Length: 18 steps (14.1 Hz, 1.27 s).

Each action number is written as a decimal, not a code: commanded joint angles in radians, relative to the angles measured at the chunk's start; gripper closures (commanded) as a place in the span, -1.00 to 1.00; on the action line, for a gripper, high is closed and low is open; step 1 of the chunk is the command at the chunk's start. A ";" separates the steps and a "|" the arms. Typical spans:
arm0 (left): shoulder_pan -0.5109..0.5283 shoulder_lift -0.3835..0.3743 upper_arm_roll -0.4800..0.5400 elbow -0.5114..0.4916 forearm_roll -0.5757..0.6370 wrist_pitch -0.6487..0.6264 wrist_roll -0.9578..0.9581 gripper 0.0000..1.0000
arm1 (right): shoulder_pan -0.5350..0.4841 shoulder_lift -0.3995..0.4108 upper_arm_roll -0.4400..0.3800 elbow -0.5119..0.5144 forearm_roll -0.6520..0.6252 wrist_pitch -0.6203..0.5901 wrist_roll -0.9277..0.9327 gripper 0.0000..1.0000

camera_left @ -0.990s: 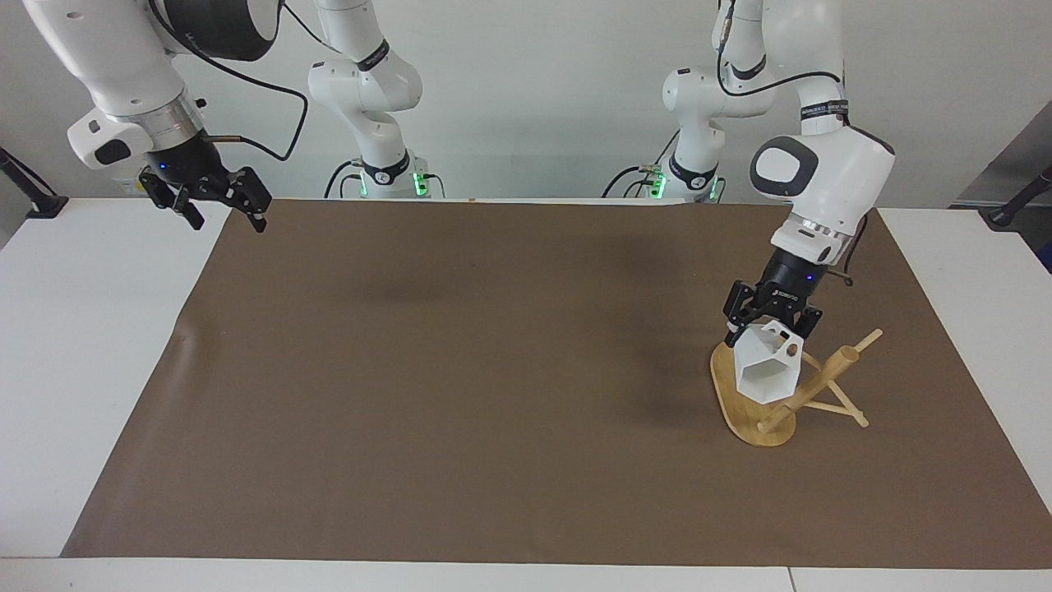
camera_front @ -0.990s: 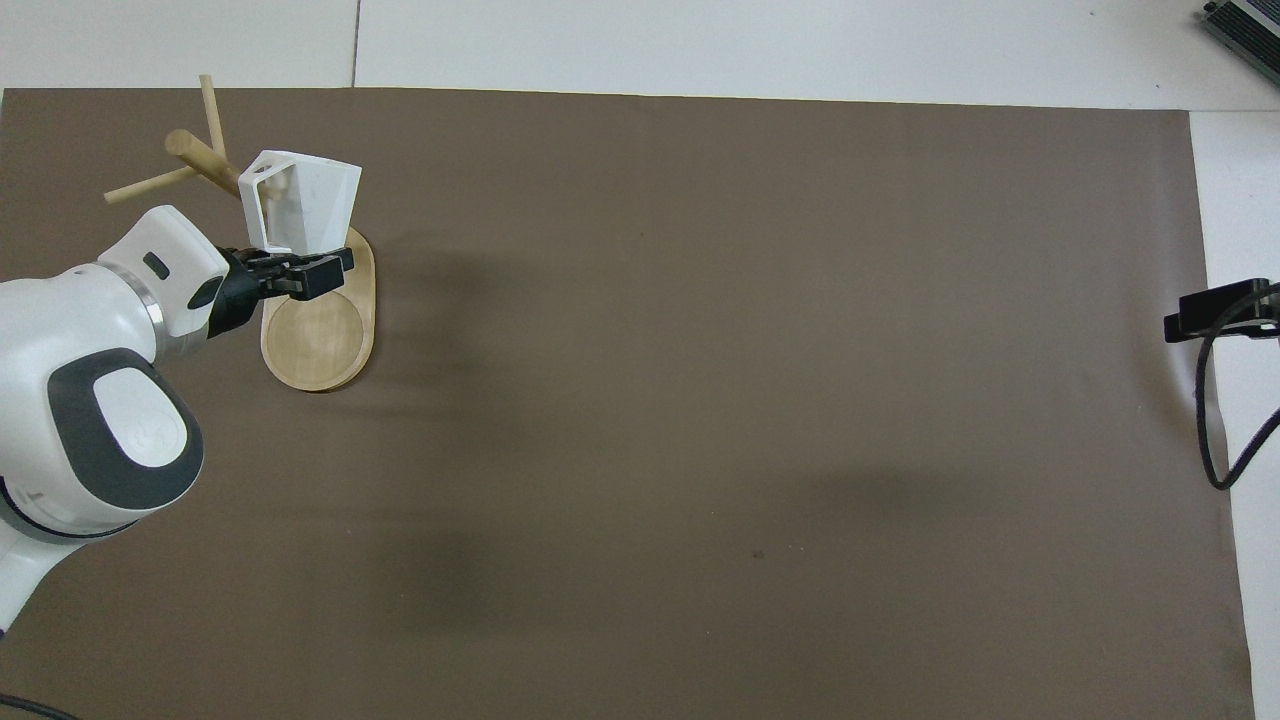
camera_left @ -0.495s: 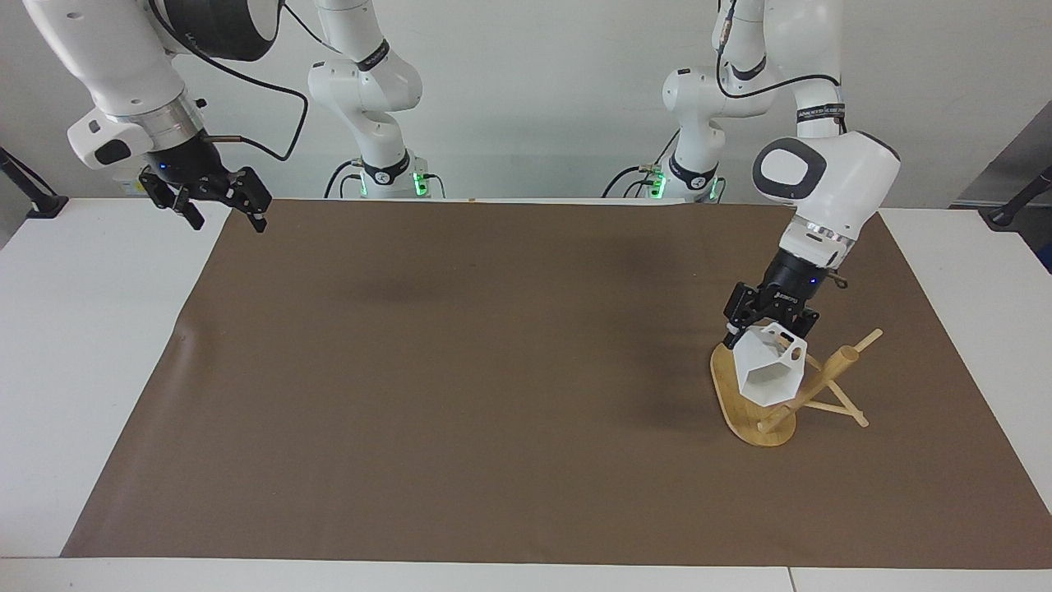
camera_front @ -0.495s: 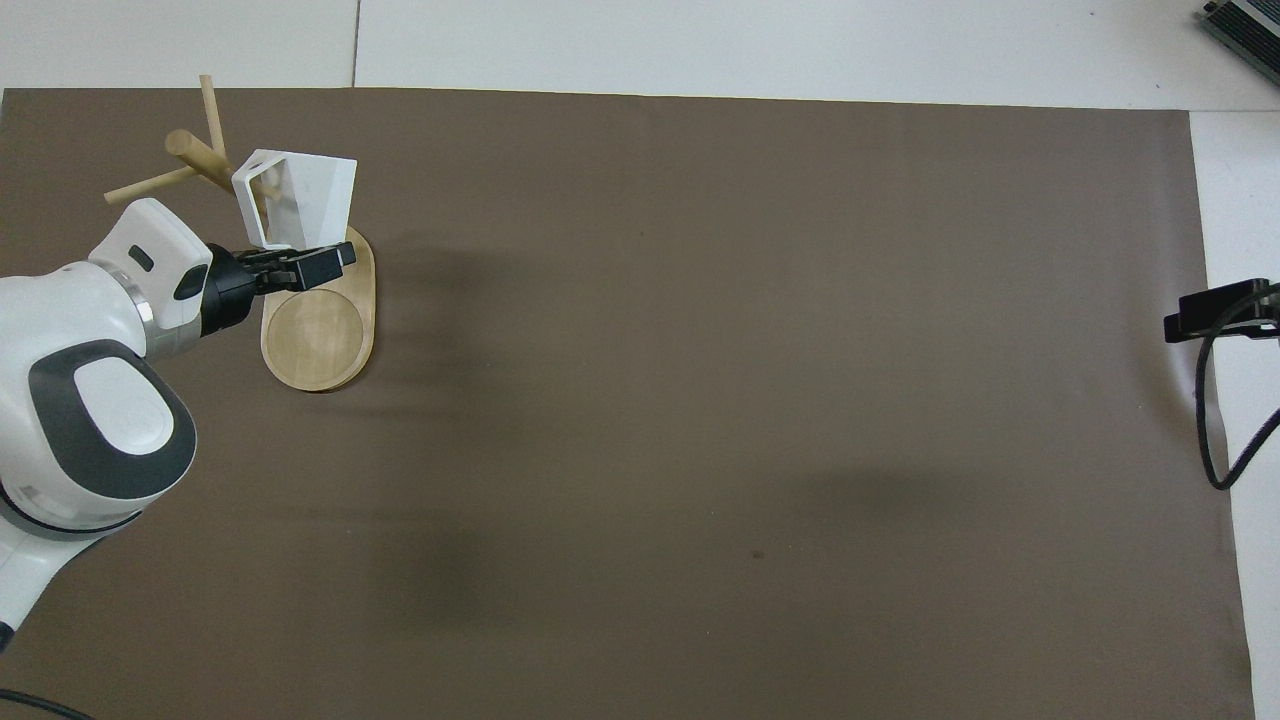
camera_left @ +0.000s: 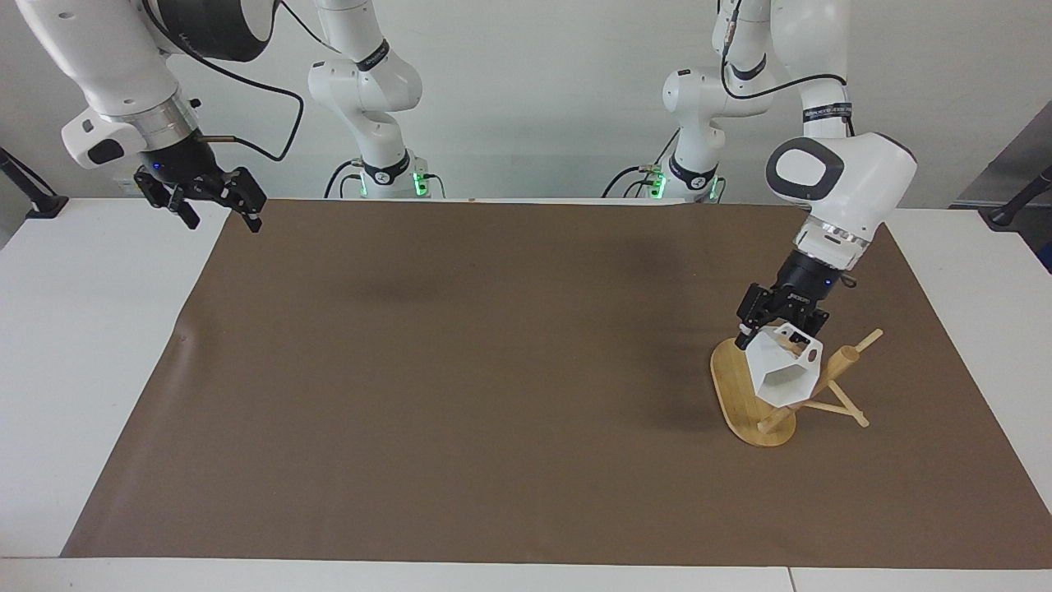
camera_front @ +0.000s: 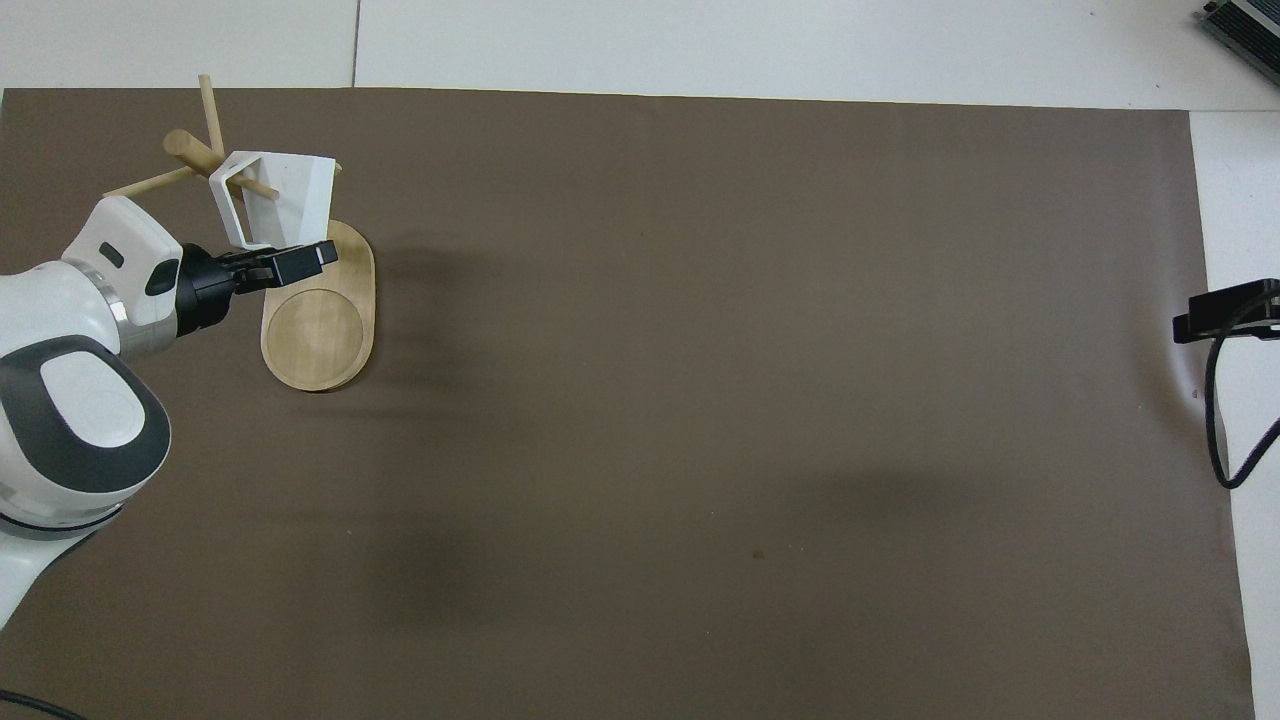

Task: Hang cup on rack
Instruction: 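Open the left gripper and pull it back from the cup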

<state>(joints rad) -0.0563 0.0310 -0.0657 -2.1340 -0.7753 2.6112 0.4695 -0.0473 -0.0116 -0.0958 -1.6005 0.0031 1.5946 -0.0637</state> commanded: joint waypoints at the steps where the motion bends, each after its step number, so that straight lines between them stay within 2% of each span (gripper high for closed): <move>1: 0.009 0.010 -0.002 0.020 -0.016 -0.017 -0.003 1.00 | -0.005 -0.016 0.002 -0.022 -0.009 0.007 0.007 -1.00; 5: 0.004 0.010 -0.002 0.019 -0.015 -0.014 -0.022 1.00 | -0.005 -0.016 0.002 -0.019 -0.009 0.008 0.007 -1.00; 6: 0.004 0.010 -0.002 0.019 -0.012 -0.016 -0.023 0.85 | -0.003 -0.016 0.005 -0.019 -0.009 0.008 0.011 -1.00; 7: 0.003 0.009 -0.002 0.017 -0.012 -0.019 -0.023 0.28 | -0.003 -0.018 0.005 -0.019 -0.009 0.008 0.010 -1.00; 8: 0.004 0.009 -0.002 0.014 -0.012 -0.017 -0.028 0.10 | -0.003 -0.018 0.010 -0.016 -0.009 0.008 0.008 -1.00; 10: 0.004 0.009 -0.002 0.014 -0.012 -0.017 -0.031 -0.70 | 0.000 -0.019 0.014 -0.010 -0.008 0.010 0.008 -1.00; 11: 0.006 0.009 -0.002 0.014 -0.010 -0.017 -0.031 -1.00 | 0.000 -0.019 0.014 -0.012 -0.008 0.016 0.010 -1.00; 18: 0.009 0.010 0.000 0.020 0.025 -0.023 -0.029 -1.00 | 0.000 -0.024 0.014 -0.013 -0.008 0.008 0.010 -1.00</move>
<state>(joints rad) -0.0563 0.0340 -0.0663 -2.1336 -0.7713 2.6110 0.4442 -0.0449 -0.0192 -0.0867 -1.5993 0.0031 1.5946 -0.0637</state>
